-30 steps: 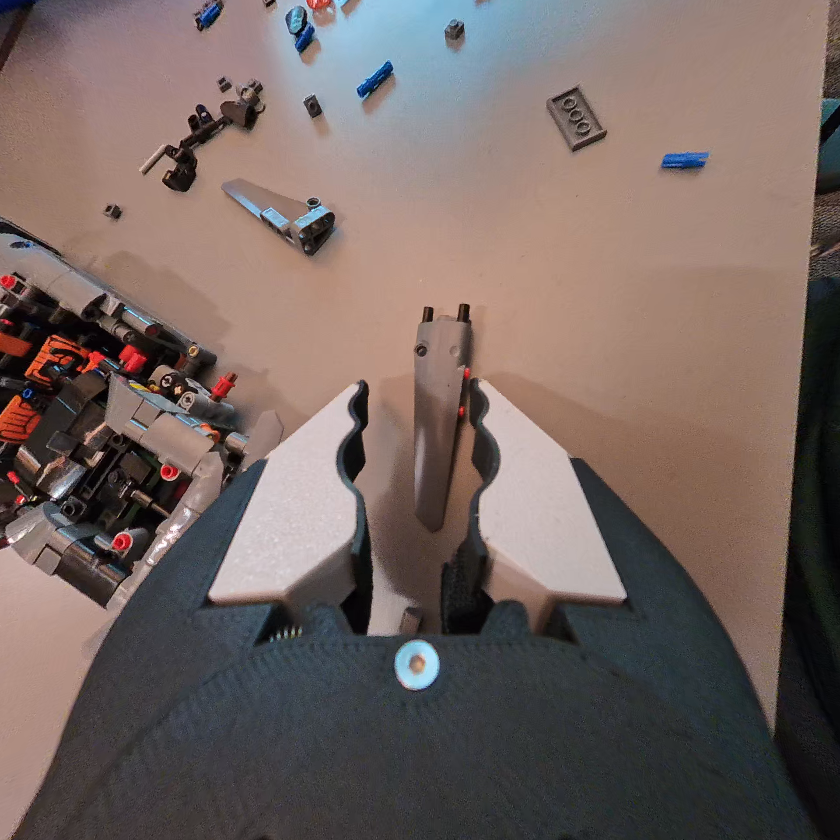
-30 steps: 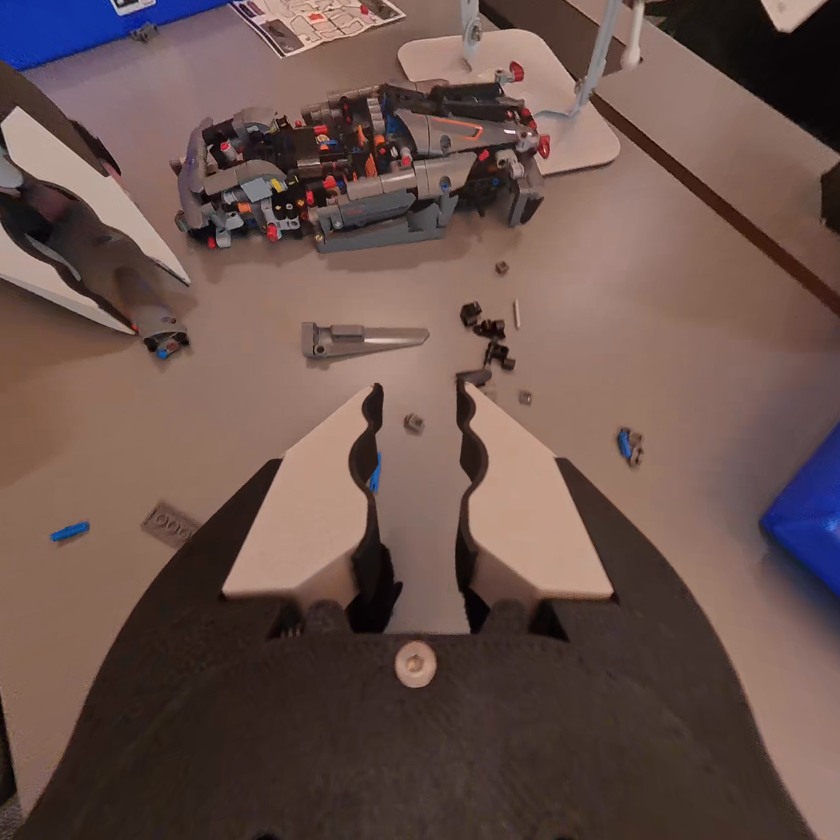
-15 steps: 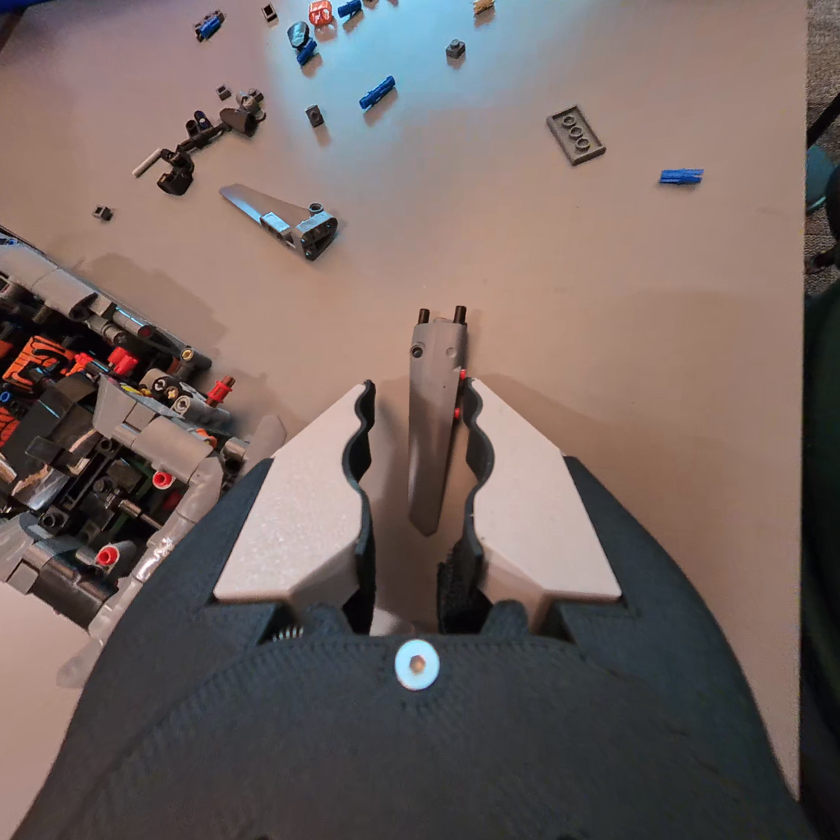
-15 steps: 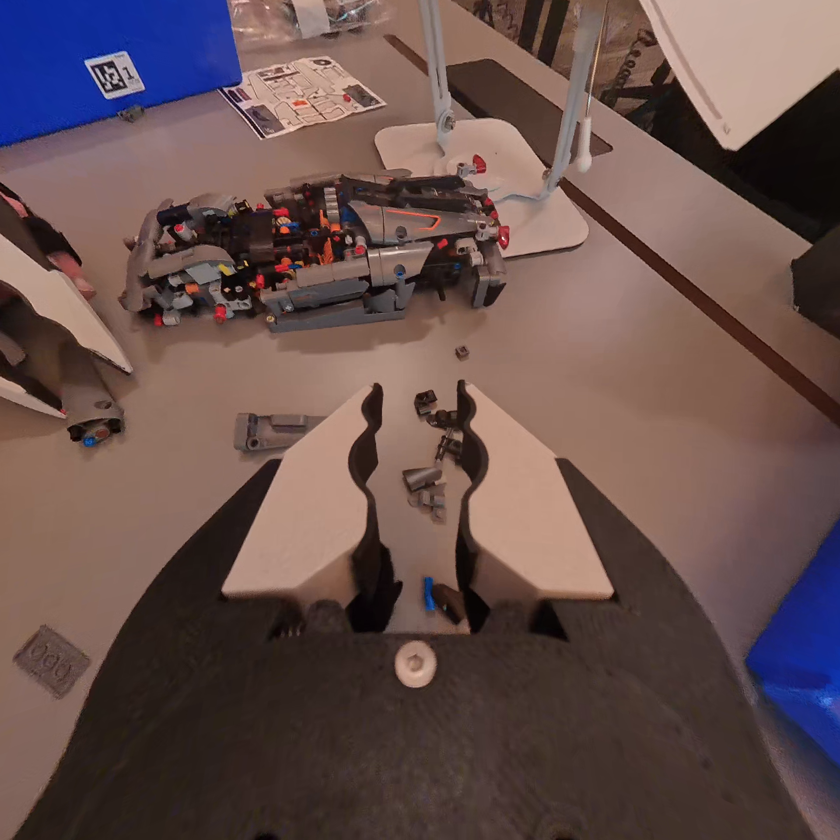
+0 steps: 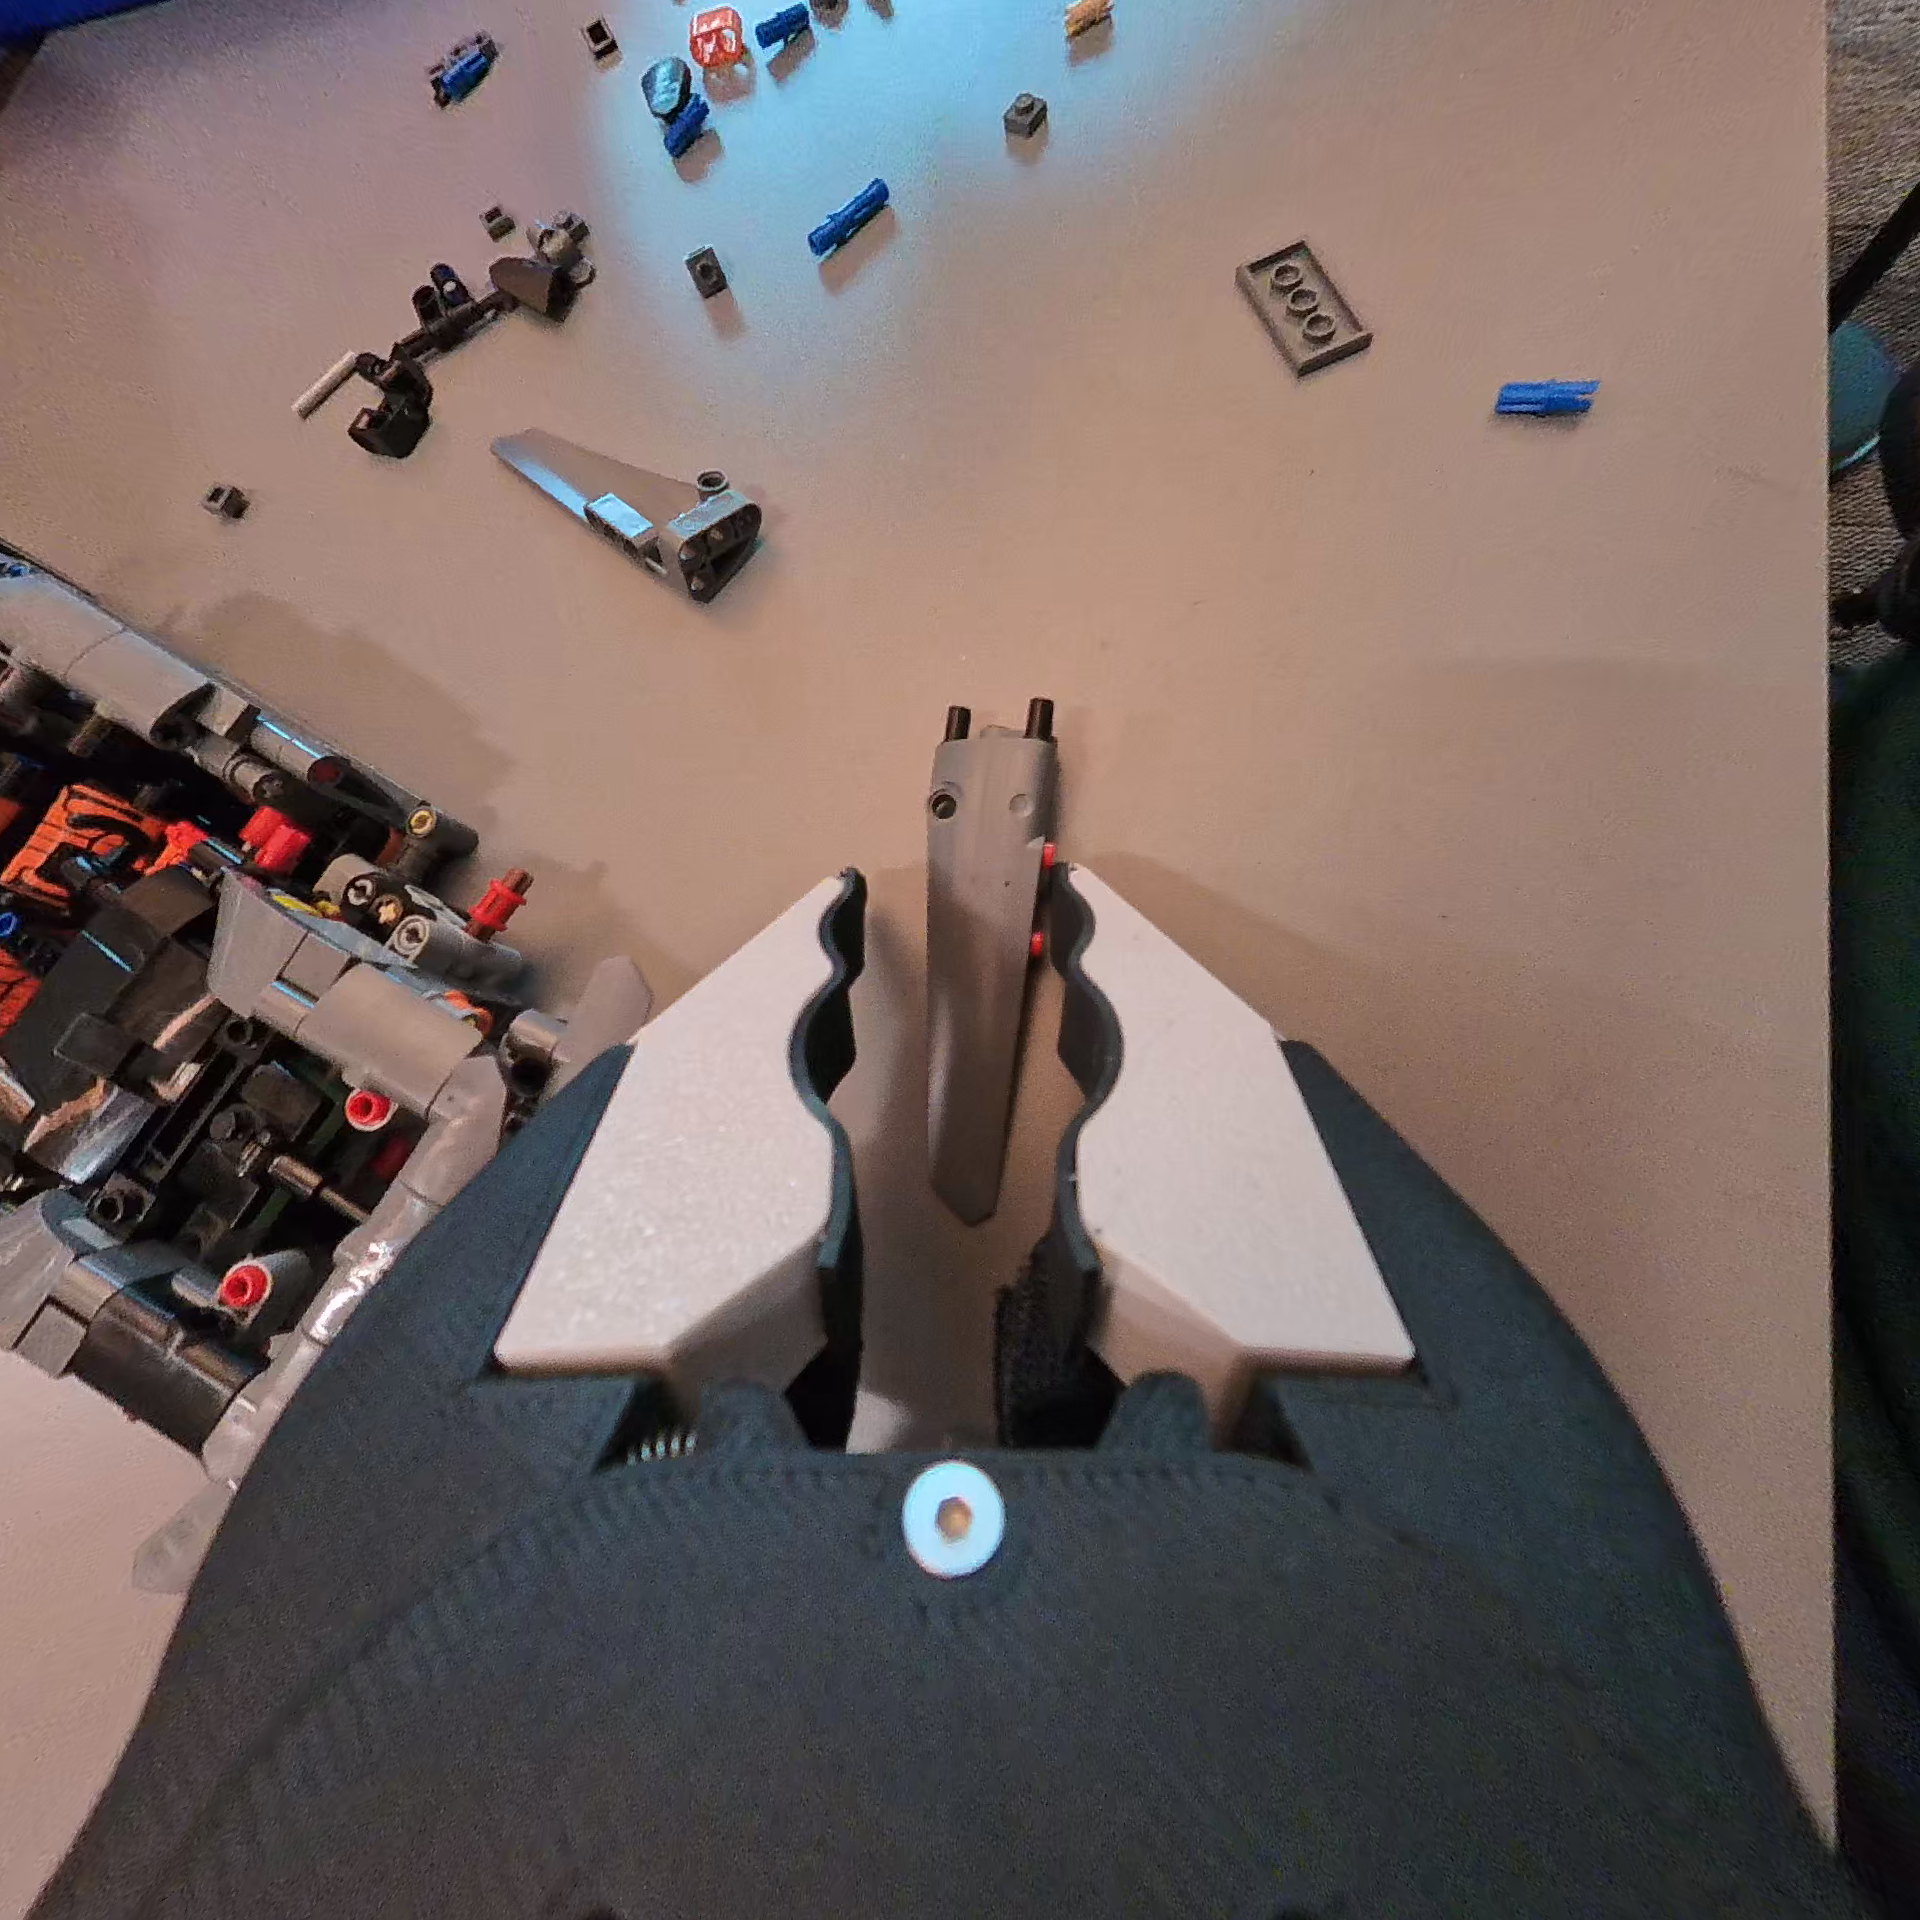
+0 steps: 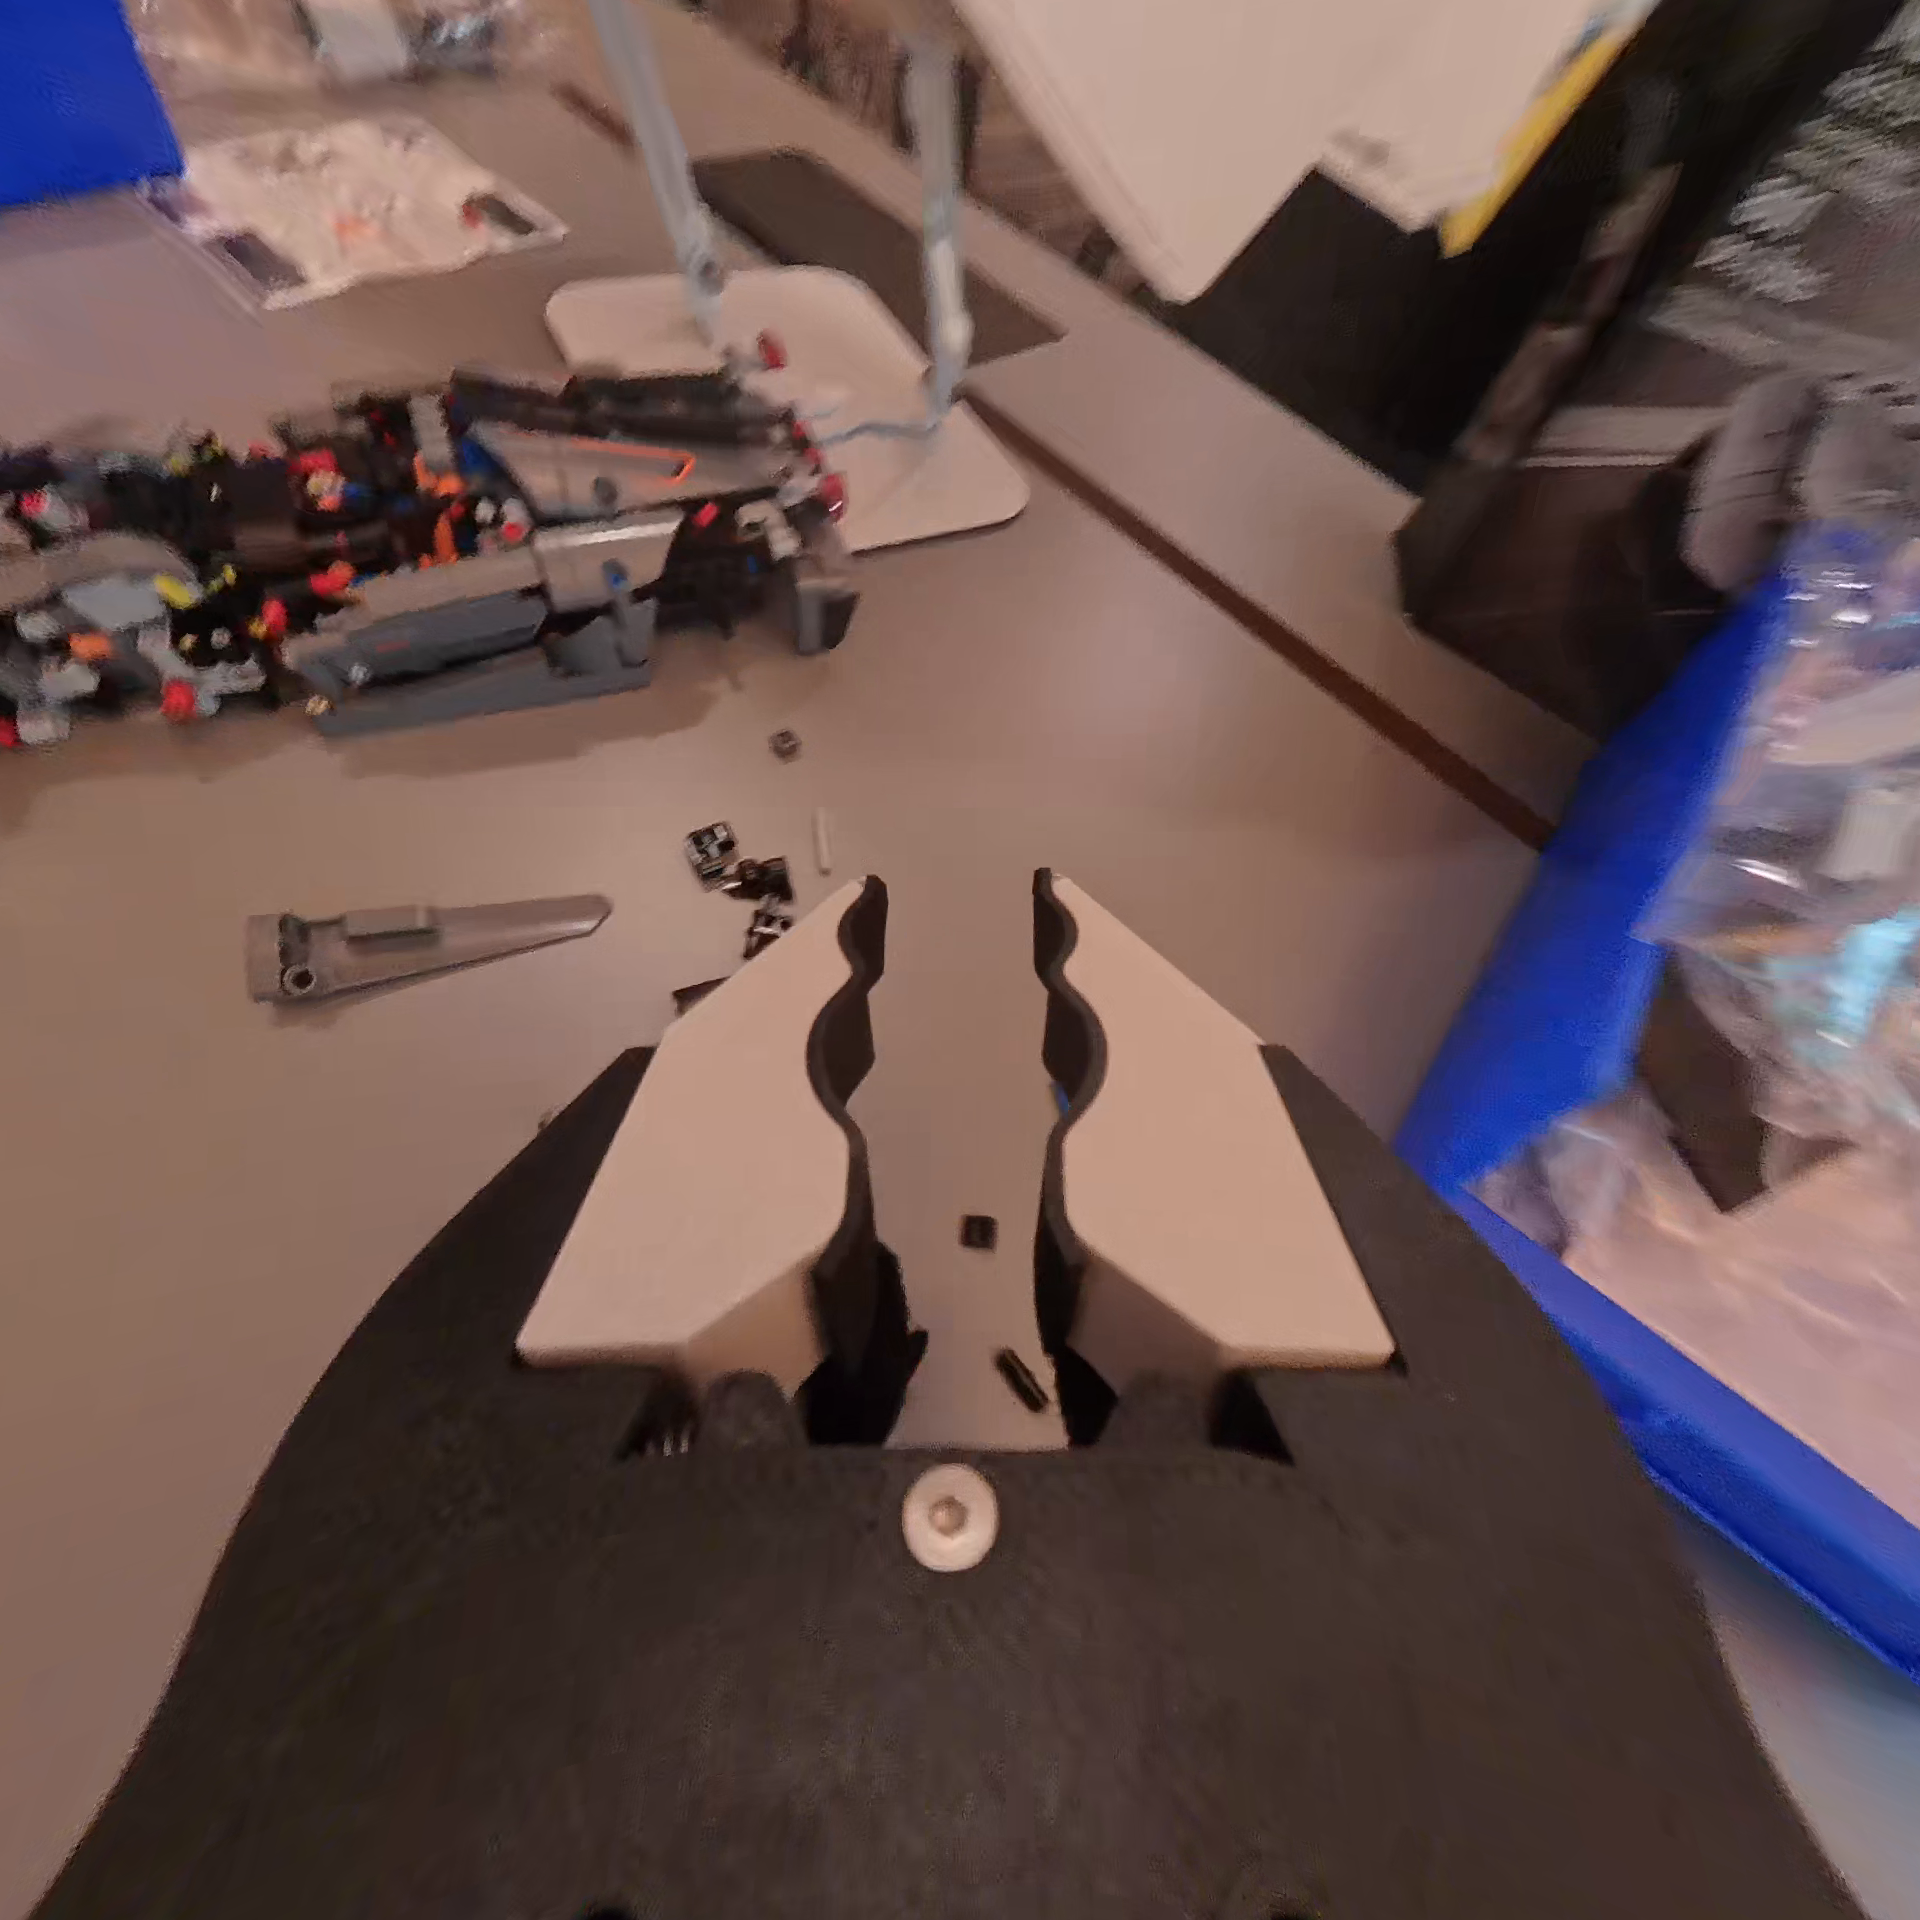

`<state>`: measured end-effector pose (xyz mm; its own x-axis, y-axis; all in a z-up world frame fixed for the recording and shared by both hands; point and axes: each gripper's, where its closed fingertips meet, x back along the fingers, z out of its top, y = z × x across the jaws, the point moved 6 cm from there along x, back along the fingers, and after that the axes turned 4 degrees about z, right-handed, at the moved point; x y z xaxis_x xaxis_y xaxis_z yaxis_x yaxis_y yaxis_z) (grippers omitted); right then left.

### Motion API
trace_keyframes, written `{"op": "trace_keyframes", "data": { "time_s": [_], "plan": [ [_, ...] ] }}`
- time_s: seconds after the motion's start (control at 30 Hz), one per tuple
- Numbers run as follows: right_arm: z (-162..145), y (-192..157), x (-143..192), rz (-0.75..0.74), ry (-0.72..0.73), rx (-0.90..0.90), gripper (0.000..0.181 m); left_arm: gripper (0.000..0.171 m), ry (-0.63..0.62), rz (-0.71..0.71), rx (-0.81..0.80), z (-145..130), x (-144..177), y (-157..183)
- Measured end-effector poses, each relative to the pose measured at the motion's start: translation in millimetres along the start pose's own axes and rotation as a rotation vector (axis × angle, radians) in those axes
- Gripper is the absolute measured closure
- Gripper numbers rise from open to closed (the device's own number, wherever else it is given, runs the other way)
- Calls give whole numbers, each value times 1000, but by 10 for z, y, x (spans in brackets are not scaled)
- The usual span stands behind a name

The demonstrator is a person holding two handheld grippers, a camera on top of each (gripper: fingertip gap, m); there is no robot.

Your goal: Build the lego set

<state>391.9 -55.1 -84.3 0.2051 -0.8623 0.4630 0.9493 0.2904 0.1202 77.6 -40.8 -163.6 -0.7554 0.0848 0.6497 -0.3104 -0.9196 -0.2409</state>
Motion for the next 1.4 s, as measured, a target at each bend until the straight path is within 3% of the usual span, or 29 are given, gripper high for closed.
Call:
{"op": "trace_keyframes", "data": {
  "time_s": [0.17, 0.33, 0.47, 0.57, 0.63, 0.77, 1.03, 1.13, 1.4],
  "plan": [
    [-57, 386, 498, -124, 142, -127, 156, 133, -1, 12, 10, 1, -2, -18],
    [-151, 484, 630, -122, 130, -145, 155, 125, 18, 69, -19, 17, 12, -27],
    [-262, 414, 556, -45, 27, -120, 156, 125, 37, 76, -15, 31, 28, -35],
    [-407, 129, 394, 166, -111, -42, 159, 125, 38, 74, -7, 31, 29, -42],
    [-529, 16, 255, 205, -232, 12, 158, 125, 39, 77, -11, 30, 32, -39],
    [-656, -134, 70, 270, -343, 73, 154, 126, 38, 81, -15, 24, 38, -37],
    [-794, -197, -74, 332, -403, 80, 159, 126, 62, 81, -9, 32, 77, -31],
    [-784, -216, -95, 347, -392, 83, 167, 127, 73, 82, -5, 37, 98, -37],
    [-768, -251, -108, 368, -380, 81, 171, 127, 86, 93, 6, 28, 130, -68]
  ]
}}
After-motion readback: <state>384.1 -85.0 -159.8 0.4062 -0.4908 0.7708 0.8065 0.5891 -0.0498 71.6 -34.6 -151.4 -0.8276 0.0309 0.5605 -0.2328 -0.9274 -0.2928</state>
